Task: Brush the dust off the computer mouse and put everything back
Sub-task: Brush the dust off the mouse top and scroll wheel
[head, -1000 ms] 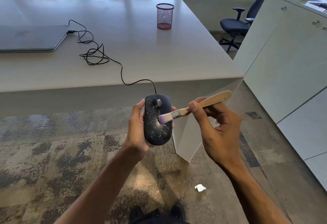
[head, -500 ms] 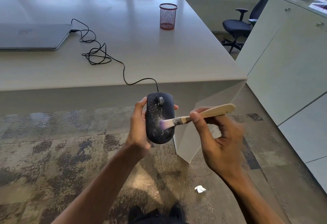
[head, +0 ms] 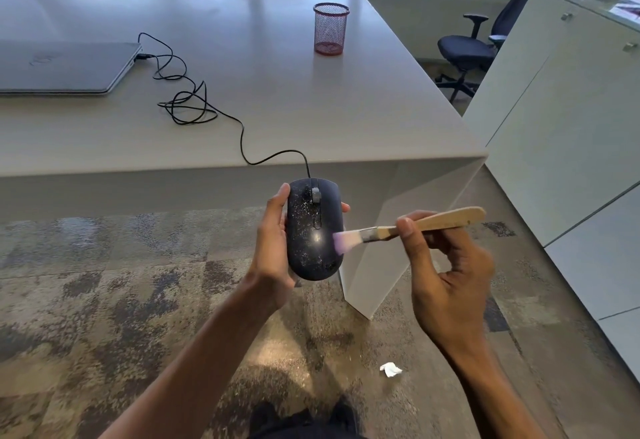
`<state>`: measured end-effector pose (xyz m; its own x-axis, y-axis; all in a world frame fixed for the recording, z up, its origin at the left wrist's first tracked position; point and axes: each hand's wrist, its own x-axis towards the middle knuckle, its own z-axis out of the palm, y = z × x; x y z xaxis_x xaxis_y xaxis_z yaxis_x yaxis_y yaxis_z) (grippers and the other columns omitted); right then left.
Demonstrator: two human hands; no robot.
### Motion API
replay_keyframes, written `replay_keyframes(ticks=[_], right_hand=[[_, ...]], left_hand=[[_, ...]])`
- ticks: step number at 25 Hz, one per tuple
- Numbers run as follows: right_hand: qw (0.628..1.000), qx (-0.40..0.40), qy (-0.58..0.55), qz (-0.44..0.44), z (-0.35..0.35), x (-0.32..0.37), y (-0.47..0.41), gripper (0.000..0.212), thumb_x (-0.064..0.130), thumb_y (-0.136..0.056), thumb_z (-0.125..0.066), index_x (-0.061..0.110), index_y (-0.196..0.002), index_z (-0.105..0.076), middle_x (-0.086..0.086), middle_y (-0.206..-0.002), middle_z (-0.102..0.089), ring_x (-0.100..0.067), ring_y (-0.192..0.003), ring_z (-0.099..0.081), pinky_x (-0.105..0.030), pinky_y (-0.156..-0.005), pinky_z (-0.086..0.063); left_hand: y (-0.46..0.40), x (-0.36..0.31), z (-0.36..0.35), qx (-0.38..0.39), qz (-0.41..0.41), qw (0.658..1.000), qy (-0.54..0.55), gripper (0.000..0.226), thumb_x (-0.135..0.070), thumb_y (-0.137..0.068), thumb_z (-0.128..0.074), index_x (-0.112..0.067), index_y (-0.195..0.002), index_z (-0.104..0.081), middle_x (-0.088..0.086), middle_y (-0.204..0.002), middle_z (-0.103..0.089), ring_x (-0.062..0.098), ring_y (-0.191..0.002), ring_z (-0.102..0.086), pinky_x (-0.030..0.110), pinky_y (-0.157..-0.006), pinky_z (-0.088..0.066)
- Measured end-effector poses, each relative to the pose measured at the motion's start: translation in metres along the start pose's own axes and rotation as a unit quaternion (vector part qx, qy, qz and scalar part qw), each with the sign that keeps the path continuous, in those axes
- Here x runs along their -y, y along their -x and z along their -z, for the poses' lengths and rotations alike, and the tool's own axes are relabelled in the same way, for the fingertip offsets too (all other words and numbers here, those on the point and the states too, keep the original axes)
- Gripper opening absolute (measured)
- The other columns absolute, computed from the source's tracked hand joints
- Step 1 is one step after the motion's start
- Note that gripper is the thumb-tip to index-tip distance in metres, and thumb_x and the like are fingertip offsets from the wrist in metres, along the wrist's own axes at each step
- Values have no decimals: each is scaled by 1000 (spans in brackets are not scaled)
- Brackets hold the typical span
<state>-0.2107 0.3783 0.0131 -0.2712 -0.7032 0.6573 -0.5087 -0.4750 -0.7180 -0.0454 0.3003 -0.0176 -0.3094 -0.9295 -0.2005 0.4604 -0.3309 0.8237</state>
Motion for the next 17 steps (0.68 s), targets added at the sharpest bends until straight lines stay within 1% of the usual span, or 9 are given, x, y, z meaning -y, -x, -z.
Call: replay_keyframes(ticks=[2,3,5,7,9,11,13,15,17], right_hand=[[999,-32,-2,0,4,-3,0,5,25,-93,-60,25,-97,-63,31,-85,-65,9,-79,-65,-6,-67,-49],[999,-35,-14,3,4,-1,0,5,26,-93,-61,26,-98,-63,32,-87,-65,9,-80,-65,-6,-68,-49],[999,-9,-41,18,2,6,4,10,26,-93,-62,29,-102,-63,34,-93,-65,7,-81,-66,-6,-69,-49],[998,34,-47,35,0,10,7,12,25,-92,-63,30,-103,-64,34,-95,-66,6,-81,-66,-6,-69,-49],[998,44,-21,33,1,8,6,14,26,-91,-64,32,-104,-64,37,-95,-65,8,-80,-66,-5,-68,-49],[999,24,10,19,6,4,3,13,33,-92,-63,36,-105,-61,41,-94,-63,11,-80,-65,-5,-68,-49],[1000,-5,16,22,11,3,3,11,39,-94,-61,35,-104,-62,41,-95,-63,10,-80,-65,-7,-69,-50],[999,-12,-13,46,12,8,8,9,32,-92,-65,27,-100,-66,37,-96,-65,7,-80,-67,-9,-69,-51],[995,10,-44,84,8,13,15,8,18,-87,-70,16,-94,-69,29,-94,-68,6,-82,-68,-8,-70,-51]], left_hand=[[0,-1,1,-1,4,1000,-1,64,-57,-99,-31,-10,-114,-72,14,-103,-75,23,-79,-72,34,-68,-57],[0,-1,1,-1,6,1000,-1,63,-57,-99,-31,-12,-111,-74,13,-102,-76,23,-78,-72,34,-68,-57],[0,-1,-1,-4,4,1000,0,62,-56,-99,-31,-15,-105,-77,13,-103,-77,22,-79,-71,35,-70,-56],[-1,-2,-2,-1,1,1000,6,64,-55,-99,-31,-8,-111,-72,15,-103,-75,23,-77,-68,36,-72,-54],[-1,-2,-4,5,-1,1000,9,65,-55,-99,-32,-4,-116,-69,17,-104,-73,24,-77,-66,36,-72,-53],[-1,-3,-5,3,-5,1000,5,62,-54,-99,-31,-8,-112,-71,16,-103,-74,24,-78,-66,36,-73,-54],[0,-5,-6,0,-8,1000,0,61,-53,-100,-30,-10,-111,-71,15,-101,-75,23,-78,-67,35,-72,-55],[1,-6,-9,3,1,1000,7,64,-53,-100,-30,-4,-118,-67,15,-99,-74,23,-77,-66,35,-70,-54],[2,-7,-11,13,18,1000,17,73,-55,-99,-30,5,-129,-58,14,-93,-72,23,-73,-65,32,-65,-55]])
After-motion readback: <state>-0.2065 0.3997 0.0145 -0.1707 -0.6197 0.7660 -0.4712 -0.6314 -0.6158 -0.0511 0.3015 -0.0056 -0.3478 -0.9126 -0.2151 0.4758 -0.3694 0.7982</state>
